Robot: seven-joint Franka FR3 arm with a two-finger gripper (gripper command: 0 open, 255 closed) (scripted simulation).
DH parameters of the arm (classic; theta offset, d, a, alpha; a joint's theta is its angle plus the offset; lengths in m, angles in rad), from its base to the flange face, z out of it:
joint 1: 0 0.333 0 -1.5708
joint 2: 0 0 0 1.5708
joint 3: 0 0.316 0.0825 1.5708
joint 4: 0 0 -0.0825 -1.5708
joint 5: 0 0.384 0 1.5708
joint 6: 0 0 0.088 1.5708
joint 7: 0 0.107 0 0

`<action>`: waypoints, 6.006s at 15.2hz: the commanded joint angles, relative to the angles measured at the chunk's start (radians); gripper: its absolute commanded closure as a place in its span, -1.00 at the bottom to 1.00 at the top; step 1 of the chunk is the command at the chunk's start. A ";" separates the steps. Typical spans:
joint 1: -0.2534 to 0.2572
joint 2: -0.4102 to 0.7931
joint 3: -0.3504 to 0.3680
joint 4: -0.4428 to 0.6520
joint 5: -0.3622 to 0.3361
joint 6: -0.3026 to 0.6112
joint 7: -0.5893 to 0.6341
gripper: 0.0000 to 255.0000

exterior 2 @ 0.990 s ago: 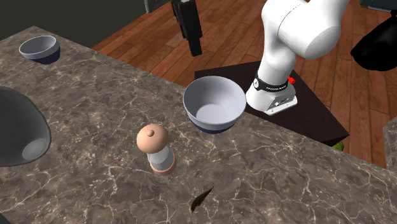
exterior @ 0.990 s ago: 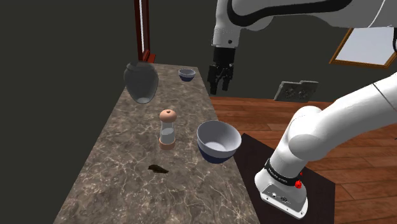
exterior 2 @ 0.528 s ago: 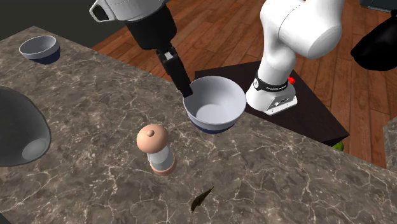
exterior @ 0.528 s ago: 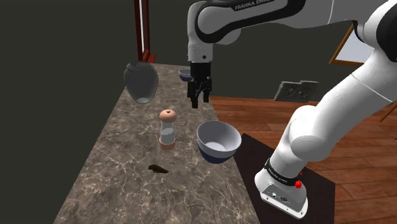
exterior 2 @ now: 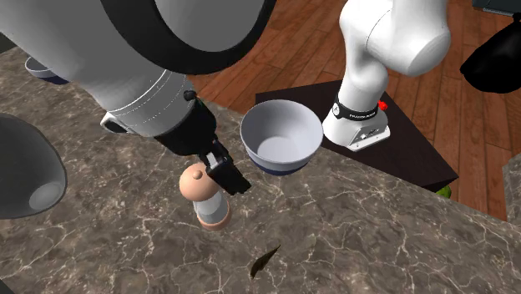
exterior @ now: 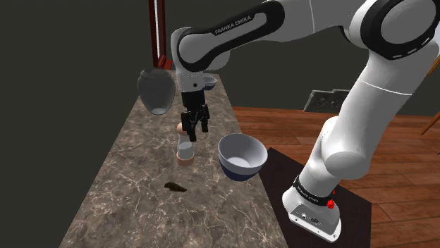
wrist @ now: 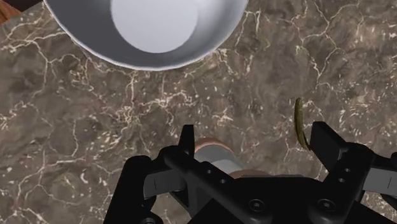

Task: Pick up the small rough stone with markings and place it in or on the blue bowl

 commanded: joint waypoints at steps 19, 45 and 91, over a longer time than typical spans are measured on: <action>0.137 0.488 0.102 0.269 -0.012 0.072 -0.038 -1.00; 0.138 0.421 0.101 0.279 0.001 -0.004 -0.026 1.00; -0.052 -0.274 -0.053 -0.160 -0.060 -0.322 -0.311 1.00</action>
